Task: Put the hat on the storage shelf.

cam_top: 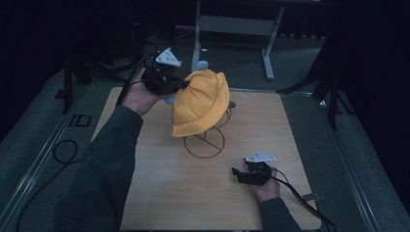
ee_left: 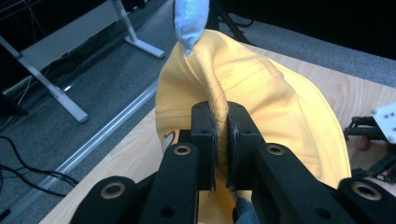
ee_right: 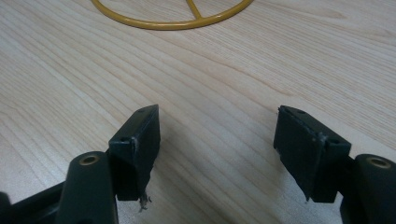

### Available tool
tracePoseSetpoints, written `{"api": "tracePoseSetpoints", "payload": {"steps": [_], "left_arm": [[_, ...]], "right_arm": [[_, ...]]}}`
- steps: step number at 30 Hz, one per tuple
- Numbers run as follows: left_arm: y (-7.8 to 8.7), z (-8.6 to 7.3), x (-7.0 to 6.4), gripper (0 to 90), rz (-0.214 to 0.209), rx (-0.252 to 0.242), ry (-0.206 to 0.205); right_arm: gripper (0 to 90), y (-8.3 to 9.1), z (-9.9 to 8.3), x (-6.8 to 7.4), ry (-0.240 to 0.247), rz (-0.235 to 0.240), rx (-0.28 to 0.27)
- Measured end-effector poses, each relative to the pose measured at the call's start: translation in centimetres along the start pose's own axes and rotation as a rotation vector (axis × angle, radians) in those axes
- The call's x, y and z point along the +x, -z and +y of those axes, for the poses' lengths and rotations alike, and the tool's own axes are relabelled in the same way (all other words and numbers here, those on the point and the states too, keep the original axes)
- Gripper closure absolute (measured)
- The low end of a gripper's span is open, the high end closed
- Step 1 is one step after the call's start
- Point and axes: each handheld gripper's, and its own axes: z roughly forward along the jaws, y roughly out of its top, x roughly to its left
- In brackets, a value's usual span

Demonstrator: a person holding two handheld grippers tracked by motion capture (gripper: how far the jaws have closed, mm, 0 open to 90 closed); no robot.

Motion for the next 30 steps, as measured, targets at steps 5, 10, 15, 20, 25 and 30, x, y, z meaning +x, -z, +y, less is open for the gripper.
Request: {"api": "tracePoseSetpoints", "payload": {"steps": [5, 10, 15, 20, 25, 30], "left_arm": [[-1.0, 0.1, 0.1, 82.8, 0.008, -0.002, 0.023], [-1.9, 0.6, -0.1, 81.8, 0.011, 0.010, 0.024], [-2.6, 1.2, -0.6, 79.5, 0.012, 0.021, 0.014], [-3.6, 1.4, -0.9, 78.1, 0.008, 0.022, 0.017], [-4.4, 1.8, -1.6, 76.8, -0.005, 0.029, 0.004], [-5.1, 2.1, -2.5, 76.5, -0.003, 0.044, -0.016]], "right_arm": [[31.4, 0.0, 0.0, 0.0, 0.000, 0.000, 0.000], [31.4, 0.0, 0.0, 0.0, 0.000, 0.000, 0.000], [31.3, 0.0, 0.0, 0.0, -0.001, 0.000, 0.000], [31.3, -0.1, 0.1, 0.0, -0.002, 0.000, 0.001], [31.3, -0.1, 0.1, 0.0, -0.002, 0.000, 0.001], [31.3, -0.1, 0.1, 0.0, -0.001, 0.000, 0.001]]}}
